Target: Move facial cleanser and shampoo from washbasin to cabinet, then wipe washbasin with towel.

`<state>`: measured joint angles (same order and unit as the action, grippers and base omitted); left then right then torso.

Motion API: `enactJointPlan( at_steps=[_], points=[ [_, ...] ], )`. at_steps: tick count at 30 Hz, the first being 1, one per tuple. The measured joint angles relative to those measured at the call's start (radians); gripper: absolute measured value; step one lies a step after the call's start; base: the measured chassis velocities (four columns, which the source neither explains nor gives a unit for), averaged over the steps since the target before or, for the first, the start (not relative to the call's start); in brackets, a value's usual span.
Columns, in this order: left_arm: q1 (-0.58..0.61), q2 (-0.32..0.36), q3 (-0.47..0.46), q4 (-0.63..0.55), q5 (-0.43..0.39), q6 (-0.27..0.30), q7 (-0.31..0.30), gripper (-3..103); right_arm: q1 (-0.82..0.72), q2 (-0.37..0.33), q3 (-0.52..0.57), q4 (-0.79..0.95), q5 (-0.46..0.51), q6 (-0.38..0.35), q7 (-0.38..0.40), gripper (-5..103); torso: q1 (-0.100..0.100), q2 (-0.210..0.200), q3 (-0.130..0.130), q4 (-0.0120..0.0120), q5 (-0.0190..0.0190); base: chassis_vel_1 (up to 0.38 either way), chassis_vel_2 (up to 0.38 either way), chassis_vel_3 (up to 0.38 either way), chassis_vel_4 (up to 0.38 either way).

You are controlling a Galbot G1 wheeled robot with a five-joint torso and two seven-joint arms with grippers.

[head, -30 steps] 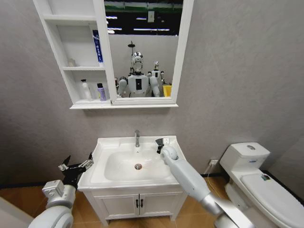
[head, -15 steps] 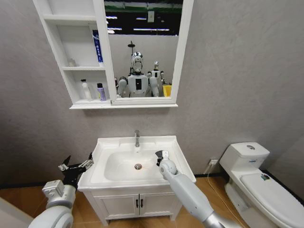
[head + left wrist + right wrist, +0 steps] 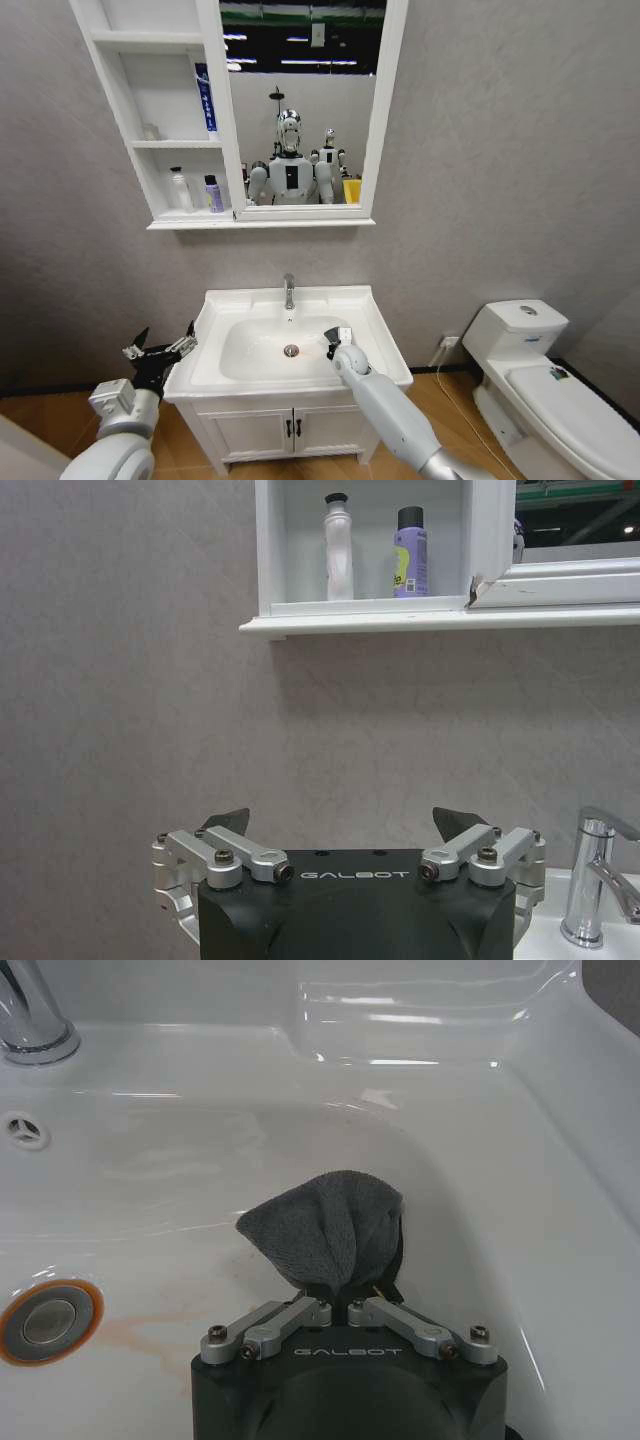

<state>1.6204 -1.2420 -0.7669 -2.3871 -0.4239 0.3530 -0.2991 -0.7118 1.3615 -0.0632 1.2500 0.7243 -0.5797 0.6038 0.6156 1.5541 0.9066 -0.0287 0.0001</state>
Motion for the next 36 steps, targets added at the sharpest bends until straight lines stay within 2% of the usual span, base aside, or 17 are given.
enactJointPlan(
  at_steps=[14, 21, 28, 36],
  points=[
    [0.000, 0.000, 0.000, 0.000, 0.000, 0.000, 0.000, 100, 0.040, 0.023, -0.067, -0.108, -0.066, 0.043, -0.077, 2, 0.000, 0.000, 0.000, -0.0004, -0.0002, 0.000, 0.000, 0.000, 0.000],
    [0.000, 0.000, 0.000, 0.000, 0.000, 0.000, 0.000, 100, 0.090, 0.089, -0.102, -0.234, -0.122, 0.072, -0.109, 2, 0.000, 0.000, 0.000, -0.0003, -0.0002, 0.000, 0.000, 0.000, 0.000],
    [0.000, 0.000, 0.000, 0.000, 0.000, 0.000, 0.000, 100, 0.119, 0.156, -0.139, -0.309, -0.137, 0.080, -0.125, 2, 0.000, 0.000, 0.000, -0.0003, -0.0003, 0.000, 0.000, 0.000, 0.000],
    [0.000, 0.000, 0.000, 0.000, 0.000, 0.000, 0.000, 100, 0.147, 0.247, -0.156, -0.429, -0.183, 0.140, -0.180, 2, 0.000, 0.000, 0.000, 0.0002, 0.0000, 0.000, 0.000, 0.000, 0.000]
  ],
)
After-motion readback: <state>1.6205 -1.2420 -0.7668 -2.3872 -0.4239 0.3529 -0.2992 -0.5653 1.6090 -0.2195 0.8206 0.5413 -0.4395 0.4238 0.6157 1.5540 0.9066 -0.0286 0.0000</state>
